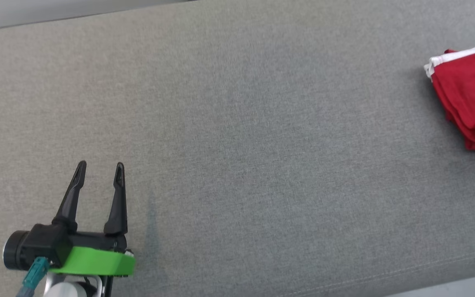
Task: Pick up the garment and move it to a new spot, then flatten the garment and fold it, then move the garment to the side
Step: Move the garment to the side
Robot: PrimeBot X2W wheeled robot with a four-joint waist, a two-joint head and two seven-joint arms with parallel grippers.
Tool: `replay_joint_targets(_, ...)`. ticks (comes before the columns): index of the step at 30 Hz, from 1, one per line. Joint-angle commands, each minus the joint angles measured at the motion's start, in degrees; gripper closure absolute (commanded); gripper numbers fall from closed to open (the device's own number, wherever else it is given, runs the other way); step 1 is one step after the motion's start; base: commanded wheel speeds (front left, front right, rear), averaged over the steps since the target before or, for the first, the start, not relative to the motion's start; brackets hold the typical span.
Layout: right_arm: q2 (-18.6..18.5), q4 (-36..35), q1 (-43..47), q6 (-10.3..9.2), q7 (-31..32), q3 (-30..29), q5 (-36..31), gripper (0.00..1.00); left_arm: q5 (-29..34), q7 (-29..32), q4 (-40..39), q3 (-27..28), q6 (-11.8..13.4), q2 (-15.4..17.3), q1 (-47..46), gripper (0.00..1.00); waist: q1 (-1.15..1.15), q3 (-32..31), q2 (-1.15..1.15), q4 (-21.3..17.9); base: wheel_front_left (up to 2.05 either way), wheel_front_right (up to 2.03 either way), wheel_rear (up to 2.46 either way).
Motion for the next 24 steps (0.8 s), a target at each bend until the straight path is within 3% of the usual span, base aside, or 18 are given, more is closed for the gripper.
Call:
replay_joint_targets(1,1.69,-1.81,1.89,-0.11,-1.55,-0.44,0.36,0.00,-0.54,-0.20,0.65,0.51,0.38,-0.24,1.59,0.00,0.00,-7.07,0.00,0.72,0.00,0.00,0.00)
replay_joint_targets(8,9.04,-15.87,11.53,-0.11,-5.43,-4.40,2.05,0.00,-1.80,-0.21,1.95,1.71,1.34,-1.65,5.83,0.00,0.00,-13.55,0.00,0.52,0.00,0.00,0.00)
replay_joint_targets(16,15.26,-32.23,22.68,-0.11,-2.18,-6.10,-0.12,0.00,-2.73,-0.22,4.26,3.20,2.49,-3.09,7.58,0.00,0.00,-17.66,0.00,1.78,0.00,0.00,0.00)
replay_joint_targets(24,19.98,-39.63,29.92,-0.11,-0.80,-5.07,-2.75,0.00,-2.92,-0.21,6.86,4.62,2.95,-3.72,7.68,0.00,0.00,-18.66,0.00,3.11,0.00,0.00,0.00)
